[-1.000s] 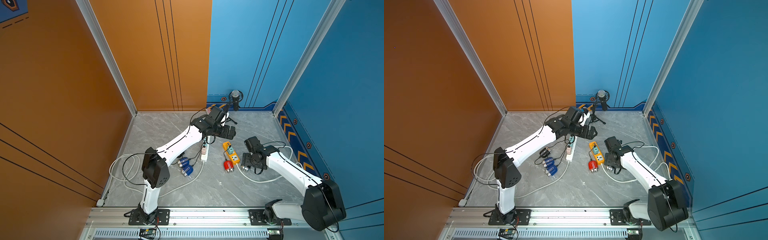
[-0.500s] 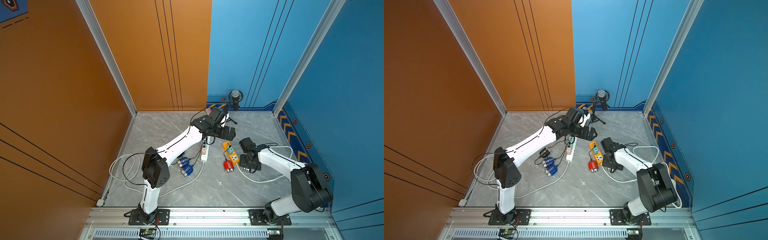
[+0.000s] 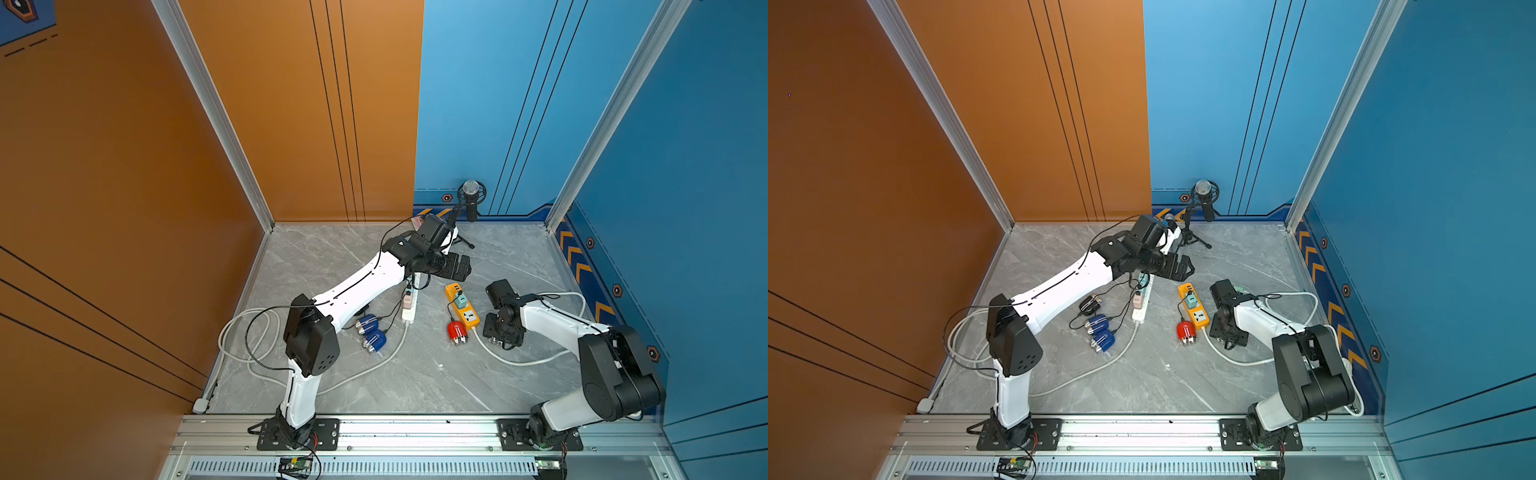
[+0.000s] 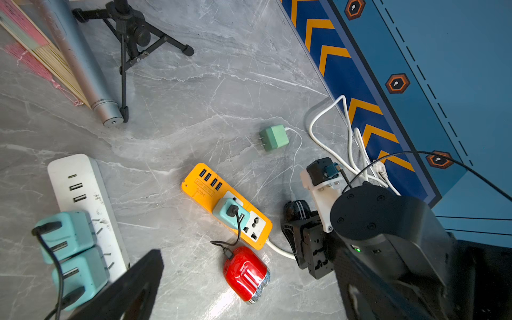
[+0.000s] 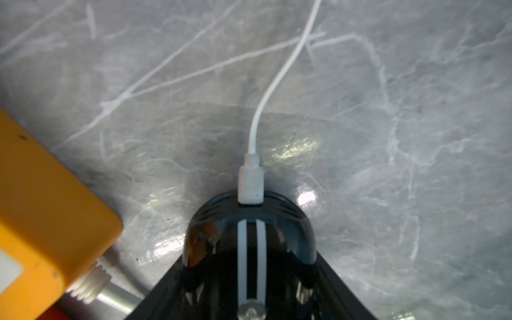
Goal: Unplug the electric shaver
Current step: Pick up the electric shaver from the center of the board.
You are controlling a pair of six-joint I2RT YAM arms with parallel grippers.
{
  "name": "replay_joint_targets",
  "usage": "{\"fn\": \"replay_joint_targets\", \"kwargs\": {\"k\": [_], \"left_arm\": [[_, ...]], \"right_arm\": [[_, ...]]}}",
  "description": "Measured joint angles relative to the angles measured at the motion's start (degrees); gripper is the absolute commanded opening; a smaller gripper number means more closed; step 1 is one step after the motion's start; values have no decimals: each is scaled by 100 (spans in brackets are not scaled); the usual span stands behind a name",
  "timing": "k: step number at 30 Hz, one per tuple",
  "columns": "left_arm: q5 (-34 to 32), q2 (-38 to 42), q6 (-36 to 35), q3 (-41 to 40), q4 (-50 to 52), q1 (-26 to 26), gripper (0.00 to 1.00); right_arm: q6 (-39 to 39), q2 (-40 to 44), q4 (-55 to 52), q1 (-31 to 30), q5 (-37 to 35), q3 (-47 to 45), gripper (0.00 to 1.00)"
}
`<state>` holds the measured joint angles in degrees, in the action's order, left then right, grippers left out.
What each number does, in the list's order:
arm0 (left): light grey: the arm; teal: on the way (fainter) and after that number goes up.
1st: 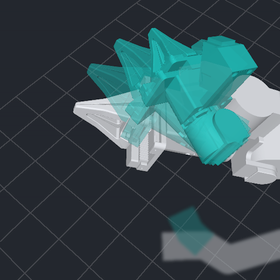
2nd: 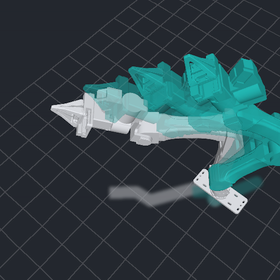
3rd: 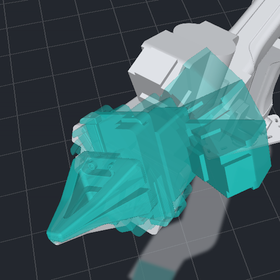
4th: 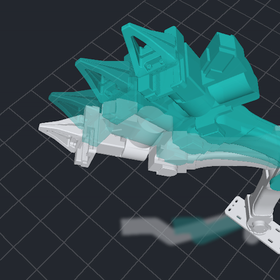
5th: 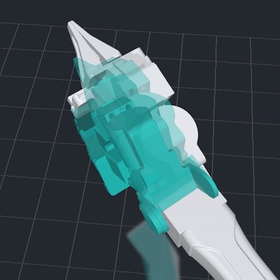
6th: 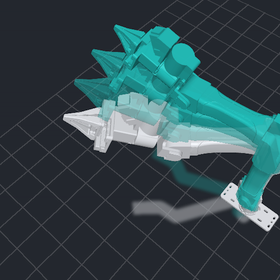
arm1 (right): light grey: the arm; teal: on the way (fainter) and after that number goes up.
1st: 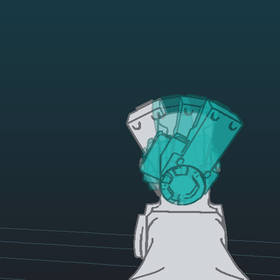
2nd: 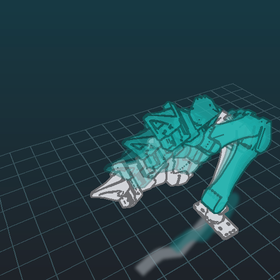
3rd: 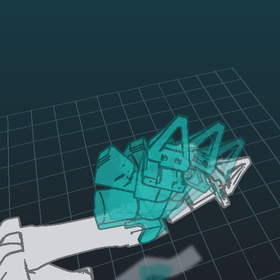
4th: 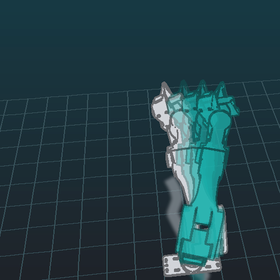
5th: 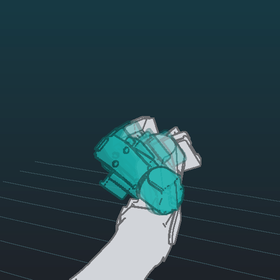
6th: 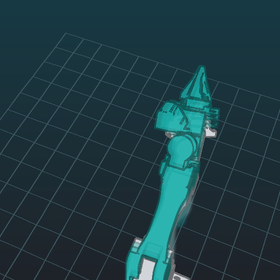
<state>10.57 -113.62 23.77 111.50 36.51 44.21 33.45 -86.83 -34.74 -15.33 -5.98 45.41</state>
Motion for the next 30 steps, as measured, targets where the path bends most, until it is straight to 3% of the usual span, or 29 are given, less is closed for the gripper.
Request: {"fn": "replay_joint_targets", "kwargs": {"k": [6, 16, 22, 30], "left_arm": [[0, 0, 2, 2, 2, 11, 98], [2, -4, 7, 2, 2, 44, 96], [129, -59, 31, 2, 2, 48, 95], [898, -509, 262, 317, 22, 55, 94]], "right_arm": [[-168, -52, 57, 70, 31, 28, 70], [-348, -72, 144, 79, 33, 42, 53], [-391, -35, 129, 79, 50, 37, 49], [-671, 1185, -61, 111, 356, -192, 47]]}}
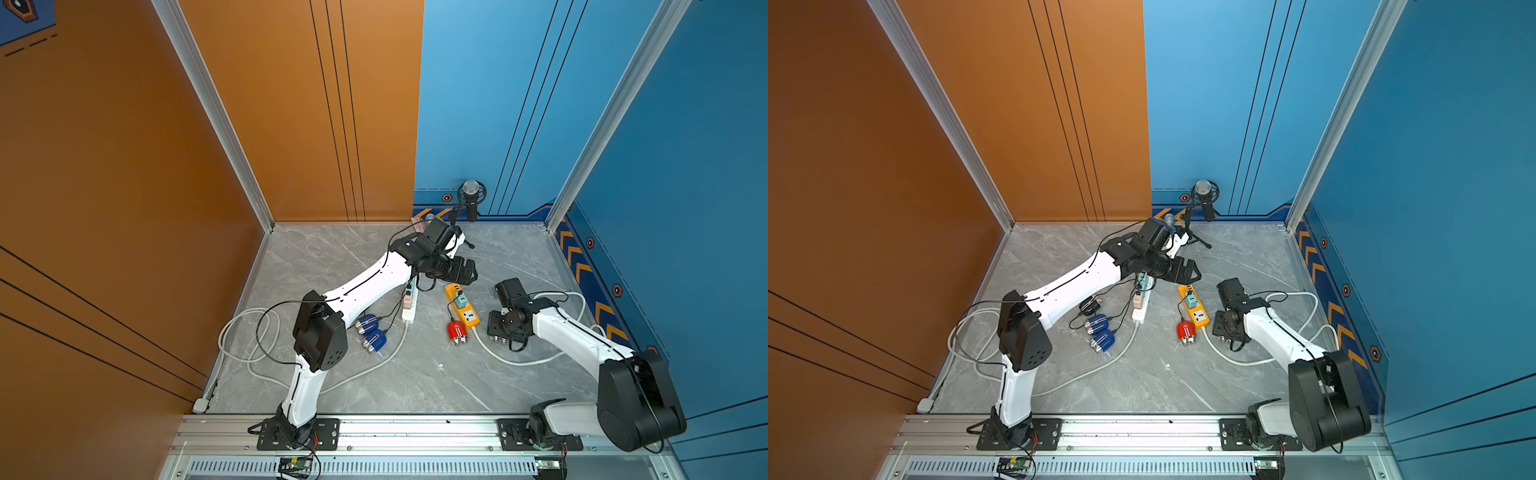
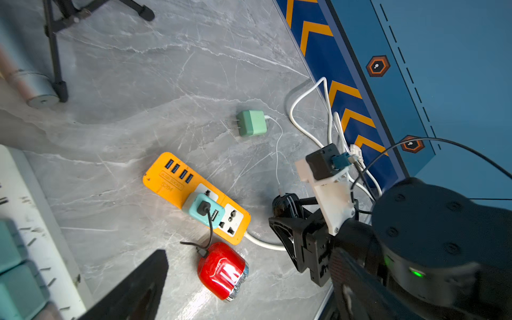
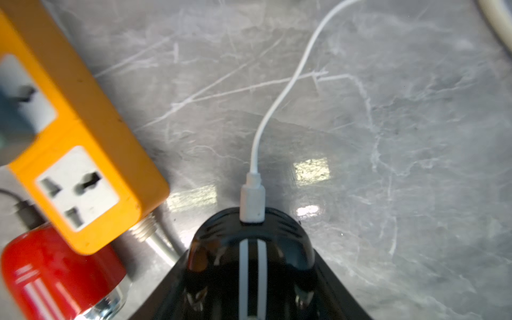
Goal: Unplug the electric shaver
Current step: Pick up the electric shaver from the center of the board, then remove the charging cable from the electric shaver.
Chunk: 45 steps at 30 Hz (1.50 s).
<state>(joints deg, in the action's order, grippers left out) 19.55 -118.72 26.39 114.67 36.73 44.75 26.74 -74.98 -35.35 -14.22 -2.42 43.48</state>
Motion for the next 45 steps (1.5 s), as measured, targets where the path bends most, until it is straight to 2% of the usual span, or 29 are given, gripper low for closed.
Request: {"fn": "replay_joint_targets", "kwargs": {"k": [10, 22, 23, 27, 34, 41, 45], "left_arm": [[870, -595, 734, 562, -4, 227, 92], [1165, -1187, 1480, 861, -2, 409, 87], [1163, -1207, 1539, 861, -4, 413, 82], [1185, -1222, 1875, 741, -221, 417, 76], [1209, -1224, 2256, 525, -605, 494, 73], [1338, -1226, 2494, 125, -1097, 688, 66], [1429, -1226, 2566, 46, -1342, 713, 58]], "right_arm": [[-350, 1121, -81, -2, 485, -514, 45], [-533, 2006, 164, -2, 1003, -848, 45], [-540, 2041, 177, -2, 1023, -868, 45], [-560, 2295, 339, -2, 1040, -992, 45], [-579, 2800, 590, -2, 1165, -1257, 45], [-597, 2785, 754, 24, 1425, -1261, 45], [-595, 2734, 752, 109, 1504, -1261, 45]]}}
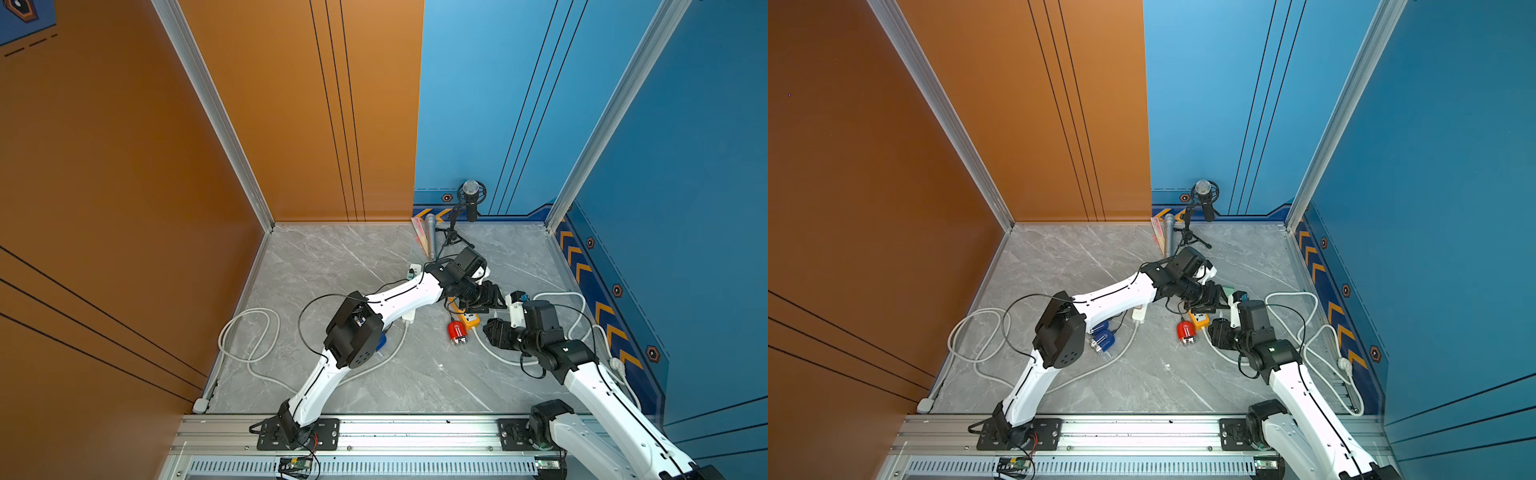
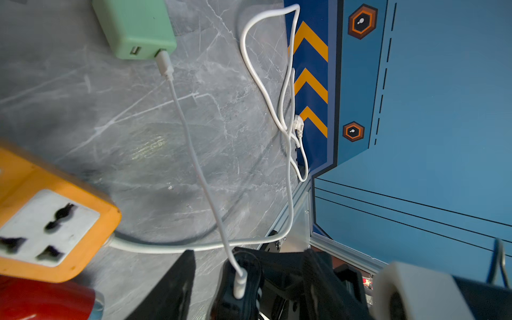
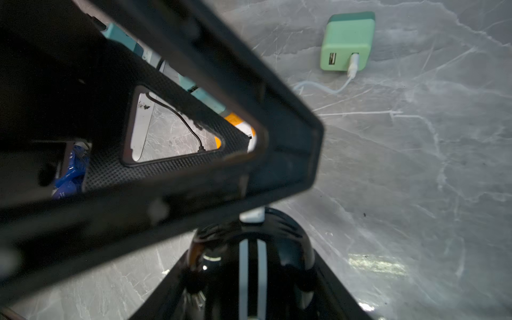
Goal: Unplug the electric shaver
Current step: Remove the charging cable from the electric shaver.
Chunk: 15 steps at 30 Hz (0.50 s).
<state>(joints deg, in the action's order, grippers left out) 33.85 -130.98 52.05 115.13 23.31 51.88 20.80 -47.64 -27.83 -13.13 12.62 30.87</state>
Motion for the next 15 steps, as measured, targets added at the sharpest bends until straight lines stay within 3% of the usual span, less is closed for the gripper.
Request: {"fn": "replay_joint_targets", "kwargs": {"k": [5, 12, 15], "left_arm": [[66, 0, 68, -168, -243, 0, 47], [146, 2, 96, -192, -365, 0, 42], [146, 0, 87, -195, -385, 0, 34]], "right_arm": [[0, -105, -4, 39, 90, 4, 44], [-2, -188, -114, 39, 90, 297, 44], [-2, -313, -208, 39, 92, 437, 42]]}}
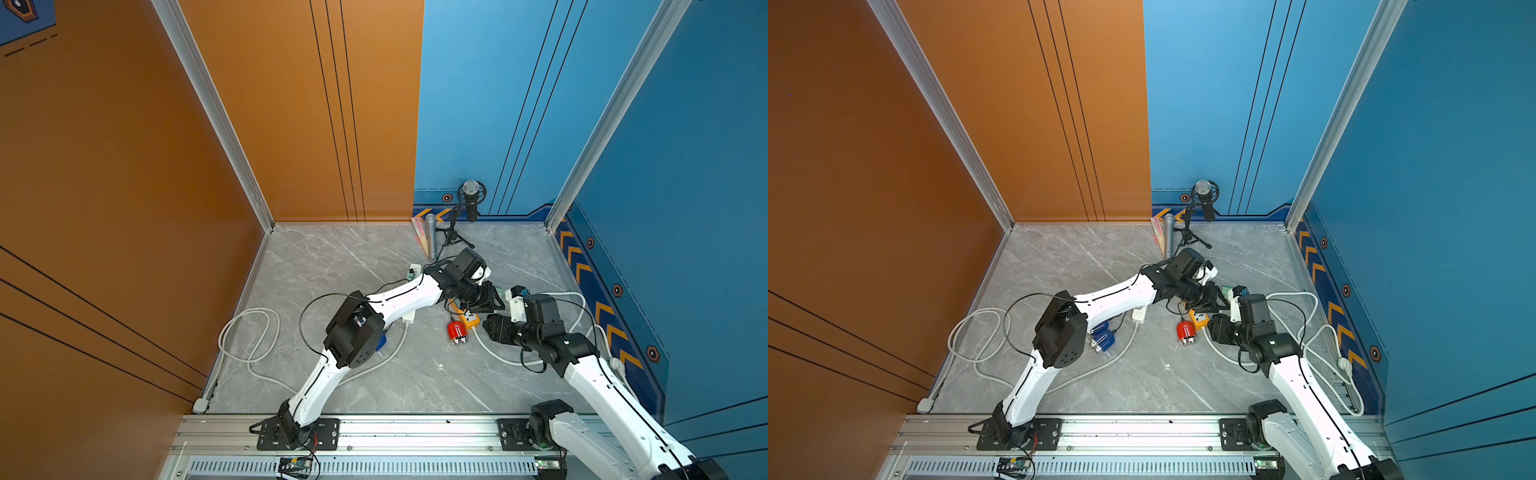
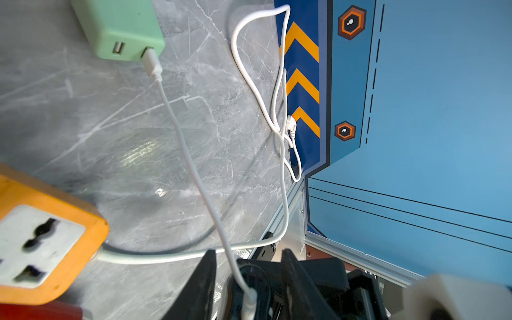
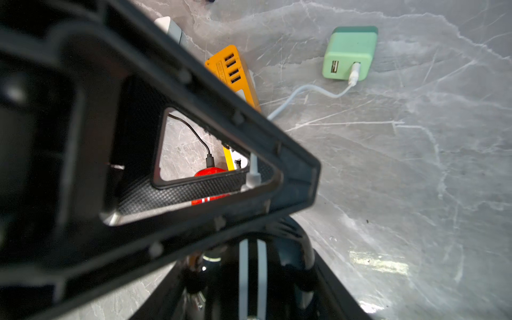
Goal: Unplug the electric shaver
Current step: Remove the charging cable from the electric shaver.
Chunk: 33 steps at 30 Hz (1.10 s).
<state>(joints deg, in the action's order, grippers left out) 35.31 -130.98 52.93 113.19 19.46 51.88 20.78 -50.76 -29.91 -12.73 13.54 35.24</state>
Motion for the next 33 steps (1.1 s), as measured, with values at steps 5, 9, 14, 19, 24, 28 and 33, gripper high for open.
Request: {"fn": "replay_joint_targets", "kwargs": {"k": [5, 9, 14, 19, 24, 28, 33], "left_arm": [[-7, 0, 52, 0, -9, 0, 22], [-13, 0, 107, 0, -79, -2, 14], [-20, -24, 208, 2, -138, -13, 0], [-7, -105, 308, 2, -219, -20, 0], [17, -140, 450, 4, -245, -22, 0], [79, -181, 544, 33, -286, -22, 0], [101, -291, 592, 192, -299, -39, 0]], "right_arm": [[-57, -424, -415, 0, -17, 415, 41], [-151, -636, -699, 0, -33, 684, 41], [-179, -717, -807, 0, -83, 780, 40], [-188, -780, -883, 0, -166, 789, 40], [-170, -787, -1008, 0, -190, 822, 39], [-114, -922, -1259, -2, -232, 1010, 38], [76, -1268, -1598, -13, -332, 1364, 36]]}}
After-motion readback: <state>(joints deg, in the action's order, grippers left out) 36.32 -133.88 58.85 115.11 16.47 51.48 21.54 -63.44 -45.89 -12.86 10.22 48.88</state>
